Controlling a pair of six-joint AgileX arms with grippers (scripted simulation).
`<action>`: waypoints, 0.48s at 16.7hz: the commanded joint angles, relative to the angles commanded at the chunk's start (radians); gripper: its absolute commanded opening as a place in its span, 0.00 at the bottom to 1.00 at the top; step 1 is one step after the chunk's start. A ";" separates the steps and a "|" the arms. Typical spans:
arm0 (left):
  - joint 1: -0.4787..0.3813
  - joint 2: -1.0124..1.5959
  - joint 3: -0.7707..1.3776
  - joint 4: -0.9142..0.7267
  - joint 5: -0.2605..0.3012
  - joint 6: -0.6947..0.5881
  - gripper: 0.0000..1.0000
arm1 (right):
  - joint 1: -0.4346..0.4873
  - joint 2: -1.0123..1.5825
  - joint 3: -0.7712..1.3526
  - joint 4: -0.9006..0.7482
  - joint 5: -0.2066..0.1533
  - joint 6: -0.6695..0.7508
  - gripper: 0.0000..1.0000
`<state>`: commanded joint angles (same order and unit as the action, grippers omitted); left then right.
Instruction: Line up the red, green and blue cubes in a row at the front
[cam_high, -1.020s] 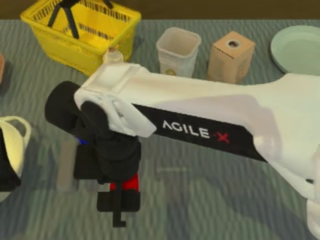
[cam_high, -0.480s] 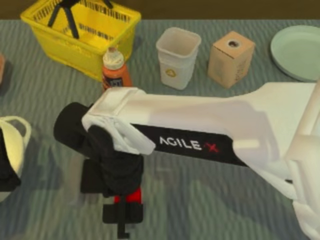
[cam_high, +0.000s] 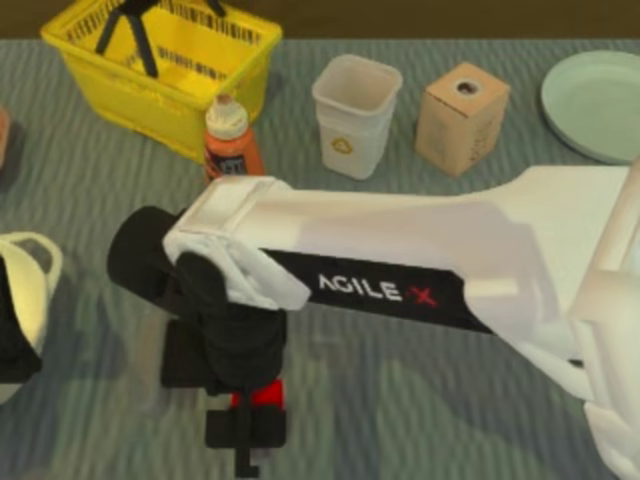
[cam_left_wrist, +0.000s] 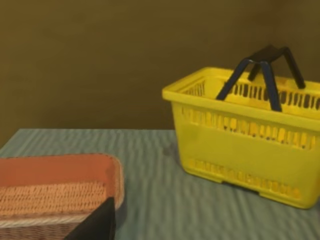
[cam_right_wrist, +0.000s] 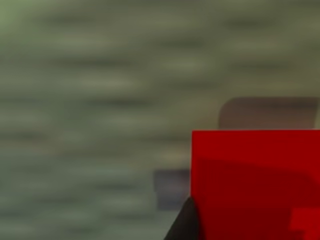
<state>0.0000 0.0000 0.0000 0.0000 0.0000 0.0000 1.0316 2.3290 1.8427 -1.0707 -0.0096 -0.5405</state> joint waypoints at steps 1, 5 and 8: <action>0.000 0.000 0.000 0.000 0.000 0.000 1.00 | 0.000 0.000 0.000 0.000 0.000 0.000 0.75; 0.000 0.000 0.000 0.000 0.000 0.000 1.00 | 0.000 0.000 0.000 0.000 0.000 0.000 1.00; 0.000 0.000 0.000 0.000 0.000 0.000 1.00 | 0.000 0.000 0.000 0.000 0.000 0.000 1.00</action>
<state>0.0000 0.0000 0.0000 0.0000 0.0000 0.0000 1.0316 2.3290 1.8427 -1.0707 -0.0096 -0.5405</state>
